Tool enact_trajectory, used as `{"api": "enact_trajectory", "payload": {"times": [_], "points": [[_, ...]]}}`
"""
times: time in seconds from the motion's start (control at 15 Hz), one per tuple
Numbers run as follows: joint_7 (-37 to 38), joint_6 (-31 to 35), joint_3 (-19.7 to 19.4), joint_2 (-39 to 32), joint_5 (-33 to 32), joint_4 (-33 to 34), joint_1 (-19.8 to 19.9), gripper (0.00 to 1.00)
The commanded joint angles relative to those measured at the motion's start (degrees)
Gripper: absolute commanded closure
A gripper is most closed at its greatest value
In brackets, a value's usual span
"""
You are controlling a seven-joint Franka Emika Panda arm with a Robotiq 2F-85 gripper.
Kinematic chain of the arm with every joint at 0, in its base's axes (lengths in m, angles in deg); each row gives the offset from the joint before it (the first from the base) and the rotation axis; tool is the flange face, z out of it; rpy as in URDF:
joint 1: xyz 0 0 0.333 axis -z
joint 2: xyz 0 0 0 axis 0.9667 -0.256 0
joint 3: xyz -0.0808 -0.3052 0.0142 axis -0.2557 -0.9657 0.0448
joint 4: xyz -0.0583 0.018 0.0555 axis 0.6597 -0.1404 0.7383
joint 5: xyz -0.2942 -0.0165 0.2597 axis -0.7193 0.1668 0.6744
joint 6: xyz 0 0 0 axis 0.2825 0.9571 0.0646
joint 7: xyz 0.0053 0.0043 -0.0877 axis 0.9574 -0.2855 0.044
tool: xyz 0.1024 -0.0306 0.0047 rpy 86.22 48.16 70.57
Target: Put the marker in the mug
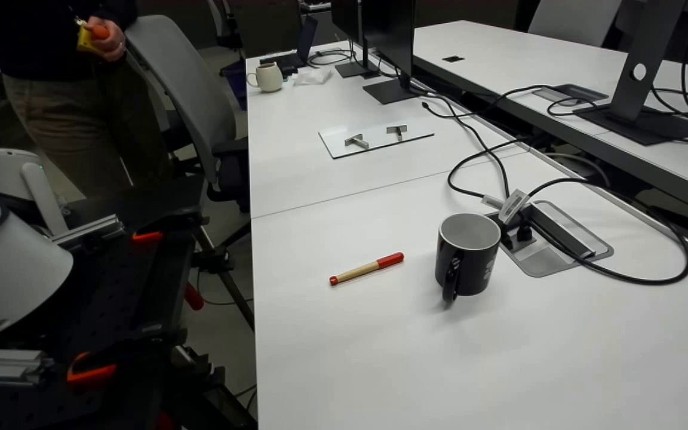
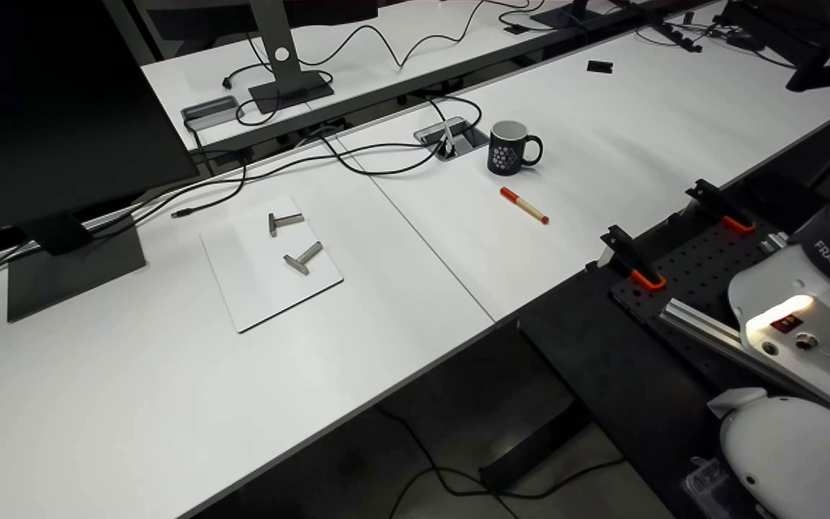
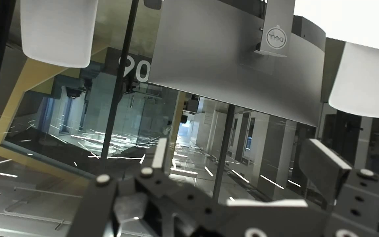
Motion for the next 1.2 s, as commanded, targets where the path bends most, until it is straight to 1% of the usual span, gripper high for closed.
{"api": "enact_trajectory", "payload": {"times": [0.0,0.2,0.33,0.53,0.87,1.13], "points": [[0.0,0.0,0.0,0.0,0.0,0.02,0.0,0.0],[0.19,-0.06,0.24,-0.25,-0.16,-0.52,0.92,0.0],[0.69,0.42,1.46,-0.04,-0.67,-2.19,2.51,0.0],[2.4,0.82,4.79,-0.04,-0.89,-5.08,6.15,0.0],[7.8,0.79,12.59,-0.11,-1.55,-6.67,12.92,0.0],[14.25,0.81,19.9,-0.79,-2.78,-6.92,18.84,0.0]]}}
